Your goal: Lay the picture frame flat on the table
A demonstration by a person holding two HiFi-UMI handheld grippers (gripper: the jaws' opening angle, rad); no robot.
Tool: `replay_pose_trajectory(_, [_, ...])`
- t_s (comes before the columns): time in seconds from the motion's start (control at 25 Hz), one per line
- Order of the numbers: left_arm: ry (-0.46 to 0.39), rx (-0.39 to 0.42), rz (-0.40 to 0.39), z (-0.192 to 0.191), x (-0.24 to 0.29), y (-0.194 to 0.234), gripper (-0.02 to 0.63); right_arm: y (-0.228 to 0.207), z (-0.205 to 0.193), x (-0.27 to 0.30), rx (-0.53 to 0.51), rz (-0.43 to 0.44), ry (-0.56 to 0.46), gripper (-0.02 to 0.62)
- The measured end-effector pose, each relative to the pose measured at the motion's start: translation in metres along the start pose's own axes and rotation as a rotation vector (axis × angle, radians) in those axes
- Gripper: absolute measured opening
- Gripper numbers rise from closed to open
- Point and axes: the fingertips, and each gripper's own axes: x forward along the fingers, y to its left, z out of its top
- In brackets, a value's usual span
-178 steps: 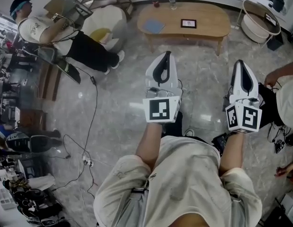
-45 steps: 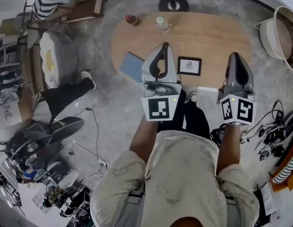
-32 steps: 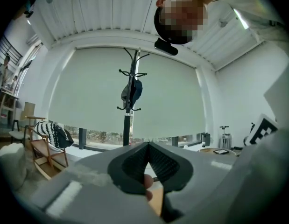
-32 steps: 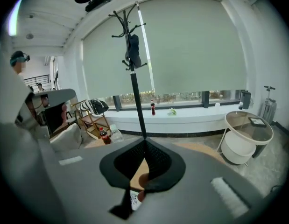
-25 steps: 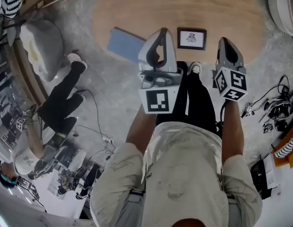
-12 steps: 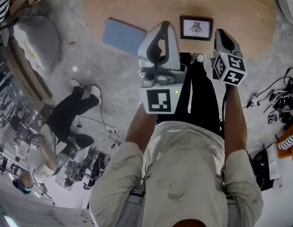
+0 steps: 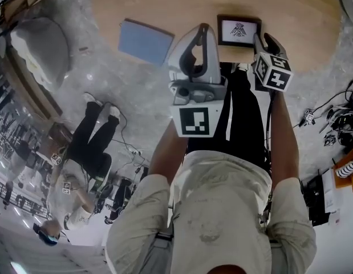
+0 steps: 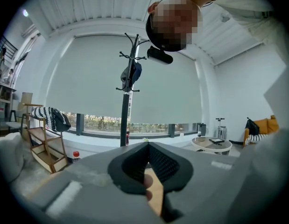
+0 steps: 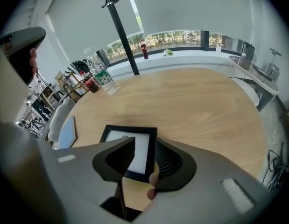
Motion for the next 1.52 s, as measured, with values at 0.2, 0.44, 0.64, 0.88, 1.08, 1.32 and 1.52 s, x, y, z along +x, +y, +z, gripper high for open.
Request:
replay_pose_trajectory(0.2, [0.017, -0.005, -0.039, -0.010, 0.003, -0.005, 0.005, -0.003, -0.009, 0.019, 0.050, -0.006, 0.038, 0.161])
replay_pose_trajectory(0.44, [0.022, 0.005, -0.064, -0.016, 0.005, -0.013, 0.005, -0.011, -0.018, 0.030, 0.044, -0.011, 0.069, 0.164])
replay_pose_trajectory(0.64, [0.028, 0.010, -0.063, -0.015, 0.003, -0.010, 0.005, -0.010, -0.020, 0.034, 0.036, -0.012, 0.078, 0.163])
replay_pose_trajectory(0.88, [0.029, 0.015, -0.084, -0.017, 0.001, -0.015, 0.005, -0.012, -0.025, 0.038, 0.053, -0.012, 0.085, 0.164])
replay_pose_trajectory(1.08, [0.041, 0.021, -0.087, -0.020, 0.003, -0.018, 0.005, -0.016, -0.025, 0.039, 0.079, -0.013, 0.083, 0.152])
replay_pose_trajectory(1.32, [0.043, 0.031, -0.092, -0.019, 0.002, -0.017, 0.005, -0.016, -0.026, 0.039, 0.063, -0.033, 0.091, 0.107])
replay_pose_trajectory(1.52, [0.041, 0.033, -0.093, -0.019, 0.000, -0.018, 0.005, -0.015, -0.028, 0.040, 0.065, -0.043, 0.091, 0.093])
